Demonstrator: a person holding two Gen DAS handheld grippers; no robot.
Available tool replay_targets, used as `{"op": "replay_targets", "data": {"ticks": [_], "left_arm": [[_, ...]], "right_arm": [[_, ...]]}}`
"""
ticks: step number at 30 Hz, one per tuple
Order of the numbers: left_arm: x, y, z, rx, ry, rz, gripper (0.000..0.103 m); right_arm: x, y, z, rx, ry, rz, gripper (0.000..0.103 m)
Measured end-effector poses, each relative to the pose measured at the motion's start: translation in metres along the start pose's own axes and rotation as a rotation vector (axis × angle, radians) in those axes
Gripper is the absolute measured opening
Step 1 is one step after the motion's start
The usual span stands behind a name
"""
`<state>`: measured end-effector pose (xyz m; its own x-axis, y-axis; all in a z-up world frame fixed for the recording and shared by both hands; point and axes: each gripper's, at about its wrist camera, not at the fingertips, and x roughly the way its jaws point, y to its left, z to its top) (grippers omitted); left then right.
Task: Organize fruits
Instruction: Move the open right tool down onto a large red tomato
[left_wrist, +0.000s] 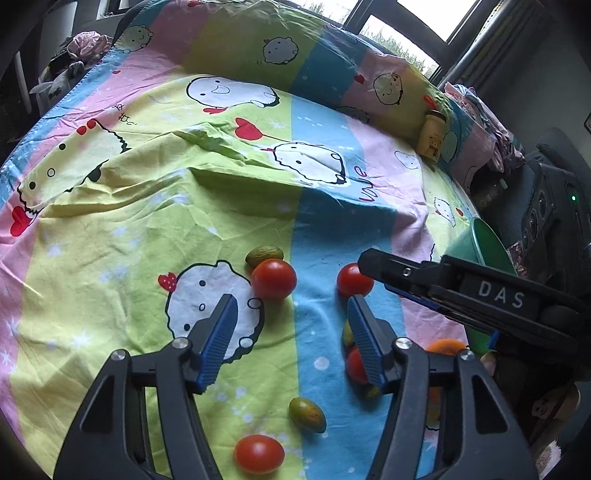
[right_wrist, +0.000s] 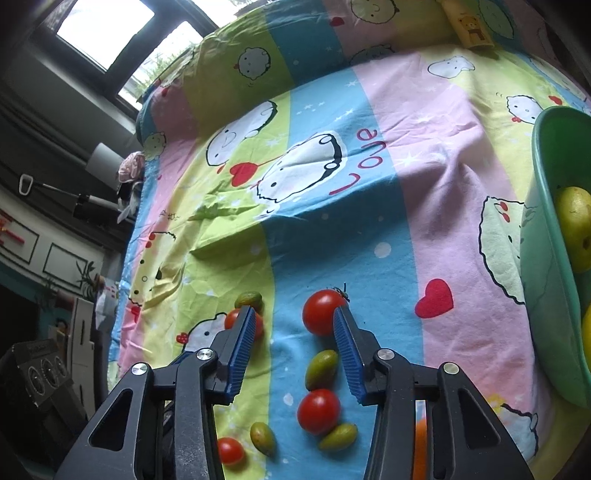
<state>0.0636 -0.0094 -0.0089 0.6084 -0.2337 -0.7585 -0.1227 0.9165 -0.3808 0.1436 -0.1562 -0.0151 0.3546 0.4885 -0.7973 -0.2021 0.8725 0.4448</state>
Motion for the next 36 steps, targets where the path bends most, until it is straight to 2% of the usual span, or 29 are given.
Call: {"op": "replay_targets", "data": {"ticks": [5,8,12,17,22,31,36], "left_arm": [[0.014,0.0,0.012,-0.015,0.051,0.023,0.05],[0.02,0.001,0.027,-0.041,0.1,0.04,0.047],[0.018,-0.008,0.032,0.022,0.05,0.08,0.047],[0.03,-0.005,0.025,0.032,0.087,0.11,0.047],[0.032,-0.005,0.022,0.035,0.088,0.084,0.047],[0.036,0.006,0.017,-0.022,0.11,0.059,0.047],[0.038,0.006,0.017,-0.032,0.116,0.056,0.043]], "right_arm": [[0.009,-0.001,0.005,-0.008,0.025,-0.032,0.046],[0.018,-0.006,0.013,0.014,0.09,-0.044,0.045],[0.019,-0.012,0.022,0.039,0.088,-0.036,0.045],[0.023,-0.016,0.021,0.044,0.108,-0.039,0.045],[0.025,-0.015,0.019,0.056,0.112,-0.031,0.044],[0.032,-0.012,0.013,0.048,0.13,-0.054,0.04],[0.033,-0.008,0.01,0.03,0.126,-0.071,0.037]]}}
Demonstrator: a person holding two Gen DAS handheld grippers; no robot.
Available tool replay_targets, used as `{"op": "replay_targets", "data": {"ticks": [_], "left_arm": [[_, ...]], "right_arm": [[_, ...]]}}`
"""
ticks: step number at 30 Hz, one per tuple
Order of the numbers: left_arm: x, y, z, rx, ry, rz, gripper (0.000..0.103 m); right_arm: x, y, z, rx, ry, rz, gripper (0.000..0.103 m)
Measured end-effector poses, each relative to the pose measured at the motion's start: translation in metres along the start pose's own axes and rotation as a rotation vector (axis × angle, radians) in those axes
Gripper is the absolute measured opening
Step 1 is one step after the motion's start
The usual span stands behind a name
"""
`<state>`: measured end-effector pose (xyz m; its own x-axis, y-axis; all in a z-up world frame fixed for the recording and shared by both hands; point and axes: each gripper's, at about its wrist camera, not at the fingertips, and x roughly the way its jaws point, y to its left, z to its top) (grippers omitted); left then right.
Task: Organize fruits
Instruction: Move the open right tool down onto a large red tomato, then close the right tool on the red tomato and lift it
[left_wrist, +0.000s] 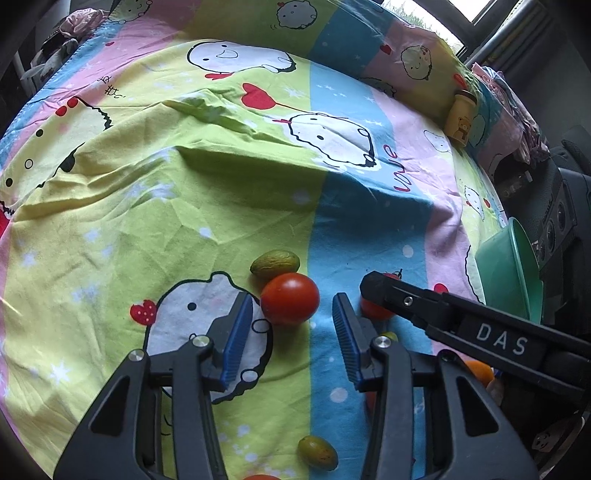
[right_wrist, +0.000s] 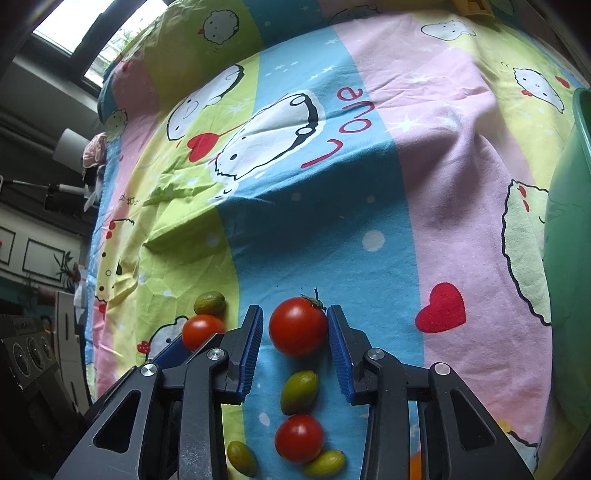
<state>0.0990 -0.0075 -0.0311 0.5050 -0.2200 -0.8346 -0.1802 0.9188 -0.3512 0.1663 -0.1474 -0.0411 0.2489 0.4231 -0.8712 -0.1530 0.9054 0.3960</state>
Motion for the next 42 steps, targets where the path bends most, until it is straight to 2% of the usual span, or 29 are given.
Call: {"op": "replay_targets", "data": {"ticks": [8,26,42], "left_arm": [[0.001,0.006,0.001,-0.028,-0.007,-0.014,0.032],[-0.009,0.003,-0.002,-0.03,-0.028,-0.051,0.032],[-0.024,-0.004,-0.004,-0.015,-0.067,-0.077,0.032]], "right_arm": [[0.0,0.002,-0.001,-0.008,-0.007,-0.008,0.035],[-0.002,0.0,-0.002,0.01,-0.01,0.013,0.034],[-0.024,0.004,-0.009,-0.008,-0.084,0.011,0.034]]}}
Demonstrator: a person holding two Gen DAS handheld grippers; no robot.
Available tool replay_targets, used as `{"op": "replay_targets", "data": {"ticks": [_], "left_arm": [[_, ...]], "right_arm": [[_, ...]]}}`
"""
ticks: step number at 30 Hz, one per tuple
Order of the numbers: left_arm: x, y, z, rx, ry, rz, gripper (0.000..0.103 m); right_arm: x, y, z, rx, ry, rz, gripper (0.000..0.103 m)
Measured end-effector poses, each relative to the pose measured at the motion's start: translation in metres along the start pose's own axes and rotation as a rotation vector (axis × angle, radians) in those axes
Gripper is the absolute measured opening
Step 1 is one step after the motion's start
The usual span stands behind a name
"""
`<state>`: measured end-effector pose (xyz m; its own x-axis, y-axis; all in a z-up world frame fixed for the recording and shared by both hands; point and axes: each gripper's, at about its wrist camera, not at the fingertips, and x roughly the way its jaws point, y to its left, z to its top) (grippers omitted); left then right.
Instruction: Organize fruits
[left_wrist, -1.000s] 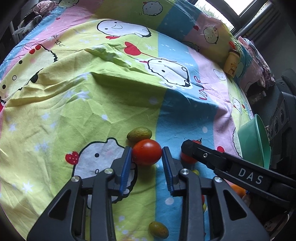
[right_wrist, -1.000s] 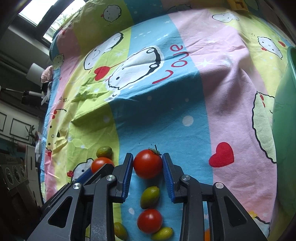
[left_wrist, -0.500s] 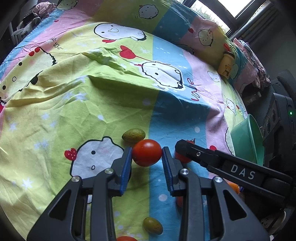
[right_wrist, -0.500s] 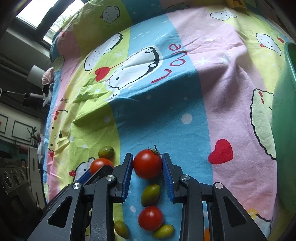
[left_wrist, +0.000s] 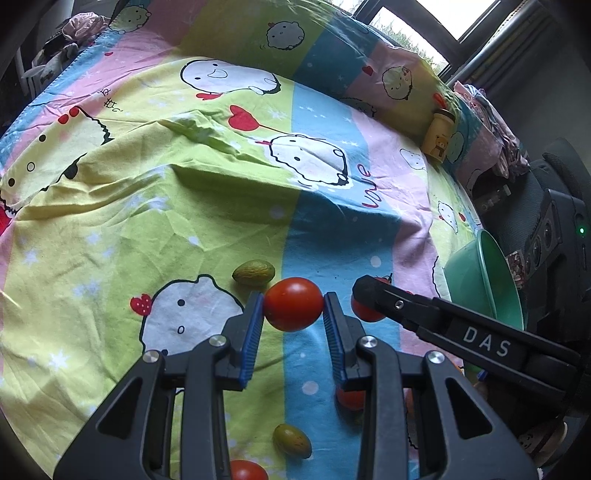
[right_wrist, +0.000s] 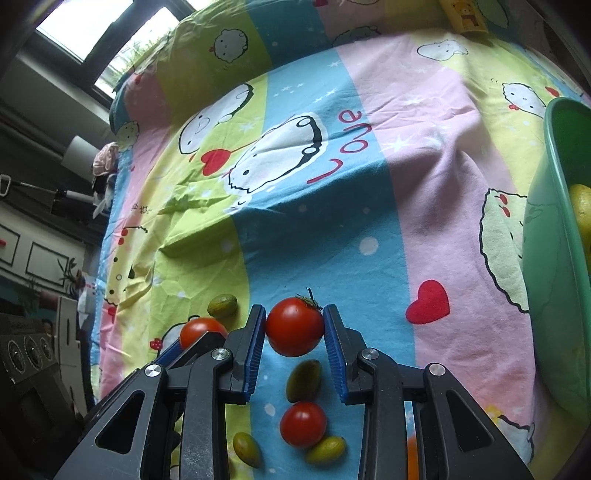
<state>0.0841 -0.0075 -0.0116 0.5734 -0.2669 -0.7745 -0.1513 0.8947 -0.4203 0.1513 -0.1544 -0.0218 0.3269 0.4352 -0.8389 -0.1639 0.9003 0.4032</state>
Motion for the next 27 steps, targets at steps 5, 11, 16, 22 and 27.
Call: {"op": "replay_targets", "data": {"ticks": [5,11,16,22,27], "left_arm": [[-0.004,-0.004,0.0,0.008,-0.017,-0.004,0.032],[-0.008,-0.009,0.0,0.019,-0.031,-0.01,0.032],[-0.008,-0.015,-0.001,0.039,-0.04,-0.022,0.032],[-0.015,-0.024,0.0,0.056,-0.061,-0.074,0.032],[-0.02,-0.036,-0.001,0.084,-0.082,-0.096,0.032]], "right_arm": [[-0.011,-0.001,-0.001,-0.002,-0.04,-0.005,0.034],[-0.023,-0.002,-0.003,-0.004,-0.08,-0.001,0.034],[-0.032,-0.003,-0.005,-0.009,-0.109,-0.01,0.034],[-0.046,-0.007,-0.009,0.005,-0.146,-0.012,0.034],[-0.063,-0.01,-0.012,0.008,-0.2,-0.024,0.034]]}}
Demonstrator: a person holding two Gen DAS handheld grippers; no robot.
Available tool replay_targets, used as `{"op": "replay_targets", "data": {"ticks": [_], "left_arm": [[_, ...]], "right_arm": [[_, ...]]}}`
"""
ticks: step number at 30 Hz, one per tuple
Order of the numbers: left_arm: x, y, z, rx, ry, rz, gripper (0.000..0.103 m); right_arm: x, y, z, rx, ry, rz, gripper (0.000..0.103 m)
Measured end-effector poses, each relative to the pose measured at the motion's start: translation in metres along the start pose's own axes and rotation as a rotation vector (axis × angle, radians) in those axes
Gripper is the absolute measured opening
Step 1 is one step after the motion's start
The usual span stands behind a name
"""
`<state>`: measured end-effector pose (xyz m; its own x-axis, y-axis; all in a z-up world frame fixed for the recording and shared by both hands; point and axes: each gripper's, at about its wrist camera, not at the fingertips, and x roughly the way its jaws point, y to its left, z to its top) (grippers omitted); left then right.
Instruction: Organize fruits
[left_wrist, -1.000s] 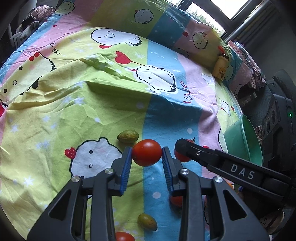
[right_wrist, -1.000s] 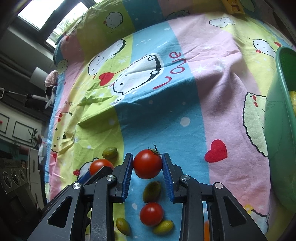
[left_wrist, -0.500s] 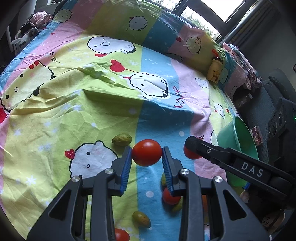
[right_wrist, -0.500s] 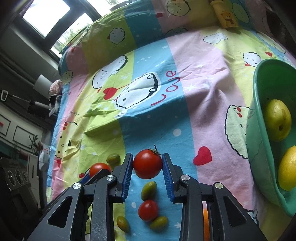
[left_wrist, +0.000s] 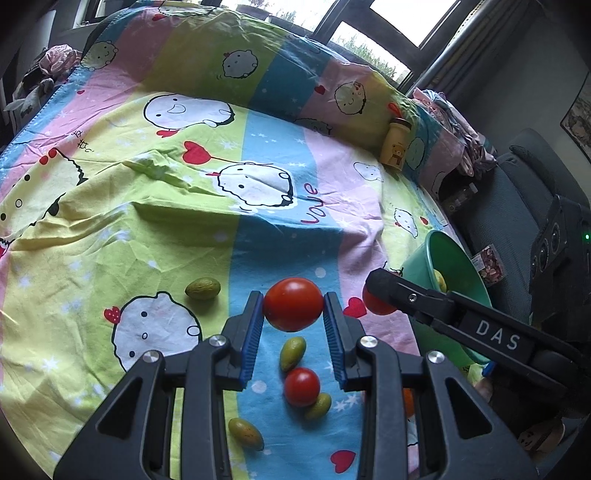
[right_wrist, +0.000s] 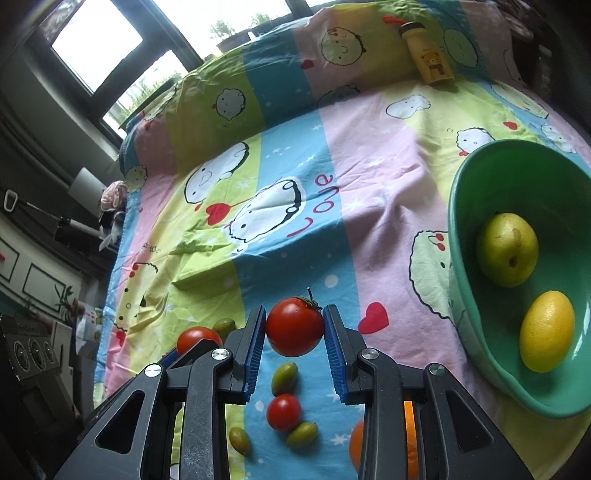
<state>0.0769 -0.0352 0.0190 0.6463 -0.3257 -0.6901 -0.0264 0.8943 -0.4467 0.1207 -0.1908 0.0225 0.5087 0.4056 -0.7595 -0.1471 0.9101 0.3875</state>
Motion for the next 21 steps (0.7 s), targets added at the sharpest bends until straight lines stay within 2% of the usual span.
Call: {"op": "replay_targets", "data": {"ticks": [11,14,21], "left_arm": [[-0.003,-0.024,0.003,0.063,-0.025,-0.03,0.032],[0.0,-0.026,0.001,0.068,-0.016,-0.018,0.032],[-0.006,-0.008,0.001,0.037,-0.029,0.04,0.032]], "right_arm": [[-0.034,-0.009,0.005,0.003,-0.099,0.013,0.034],[-0.032,-0.016,0.006,0.025,-0.083,0.01,0.034],[-0.022,-0.026,0.007,0.058,-0.031,0.087,0.034]]}}
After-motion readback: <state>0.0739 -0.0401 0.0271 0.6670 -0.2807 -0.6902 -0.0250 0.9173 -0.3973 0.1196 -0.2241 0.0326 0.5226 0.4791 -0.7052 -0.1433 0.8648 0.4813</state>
